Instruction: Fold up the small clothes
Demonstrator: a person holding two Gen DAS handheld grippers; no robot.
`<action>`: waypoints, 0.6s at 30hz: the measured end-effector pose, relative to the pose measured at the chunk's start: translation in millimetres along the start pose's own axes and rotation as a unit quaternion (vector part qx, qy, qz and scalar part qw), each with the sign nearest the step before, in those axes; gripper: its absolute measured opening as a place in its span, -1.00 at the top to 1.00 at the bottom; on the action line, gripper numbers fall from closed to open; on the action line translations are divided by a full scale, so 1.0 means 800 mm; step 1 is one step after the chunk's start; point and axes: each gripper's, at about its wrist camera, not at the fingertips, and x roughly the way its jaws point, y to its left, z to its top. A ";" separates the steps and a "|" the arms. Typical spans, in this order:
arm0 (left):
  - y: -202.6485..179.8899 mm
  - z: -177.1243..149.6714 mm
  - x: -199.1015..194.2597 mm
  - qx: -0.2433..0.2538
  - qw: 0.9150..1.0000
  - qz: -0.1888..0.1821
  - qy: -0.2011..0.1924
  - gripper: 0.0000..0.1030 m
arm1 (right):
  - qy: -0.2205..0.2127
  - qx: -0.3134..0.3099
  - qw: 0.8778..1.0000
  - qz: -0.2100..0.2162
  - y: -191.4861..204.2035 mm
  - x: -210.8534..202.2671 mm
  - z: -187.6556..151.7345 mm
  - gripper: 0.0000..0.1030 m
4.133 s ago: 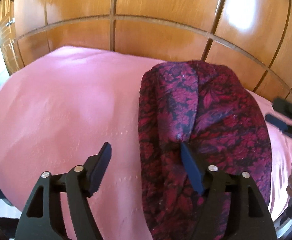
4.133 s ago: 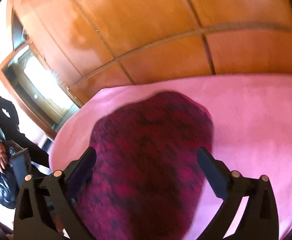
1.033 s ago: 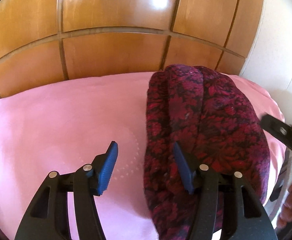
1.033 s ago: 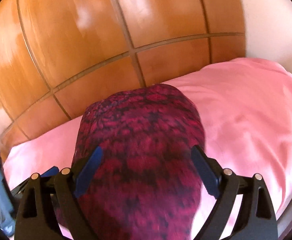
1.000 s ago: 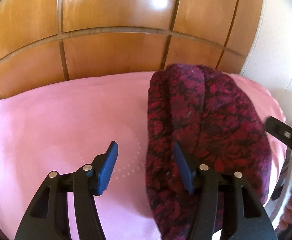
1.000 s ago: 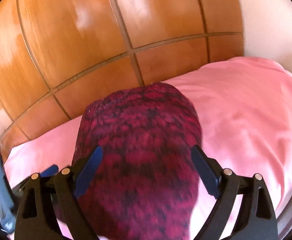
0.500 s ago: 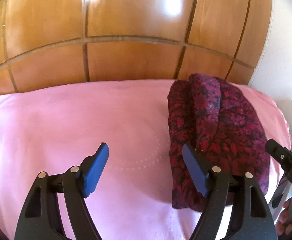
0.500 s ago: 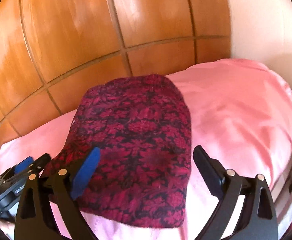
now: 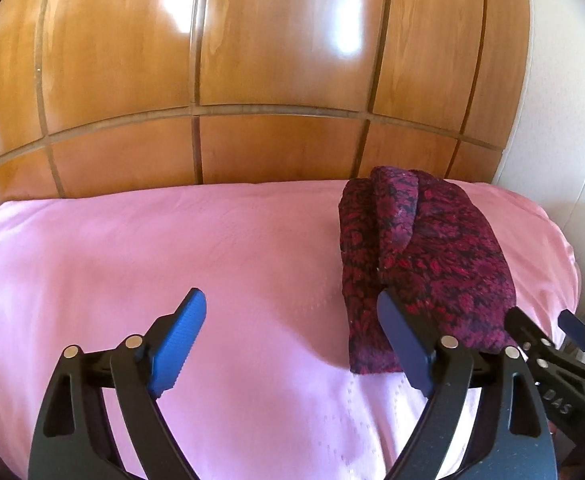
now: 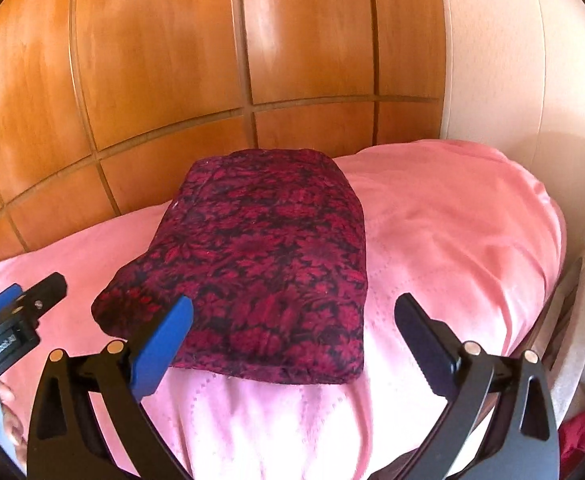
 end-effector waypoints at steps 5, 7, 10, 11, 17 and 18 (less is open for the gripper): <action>0.005 -0.011 -0.011 -0.002 1.000 0.014 -0.001 -0.68 | -0.002 -0.003 1.000 -0.001 0.002 -0.004 -0.010 -0.95; 0.007 -0.015 -0.014 -0.004 1.000 0.019 -0.001 -0.68 | -0.005 -0.007 1.000 -0.003 0.004 -0.006 -0.013 -0.95; 0.009 -0.022 -0.018 -0.007 1.000 0.025 0.001 -0.68 | -0.009 -0.006 1.000 -0.003 0.004 -0.011 -0.017 -0.95; 0.010 -0.024 -0.019 -0.007 1.000 0.028 0.000 -0.68 | -0.009 -0.007 1.000 -0.002 0.004 -0.011 -0.016 -0.96; 0.008 -0.034 -0.023 -0.006 0.999 0.037 0.002 -0.79 | -0.005 -0.002 1.000 0.003 0.000 -0.011 -0.021 -0.96; 0.008 -0.036 -0.023 -0.005 0.999 0.038 0.003 -0.80 | -0.003 -0.001 1.000 0.003 0.000 -0.011 -0.022 -0.96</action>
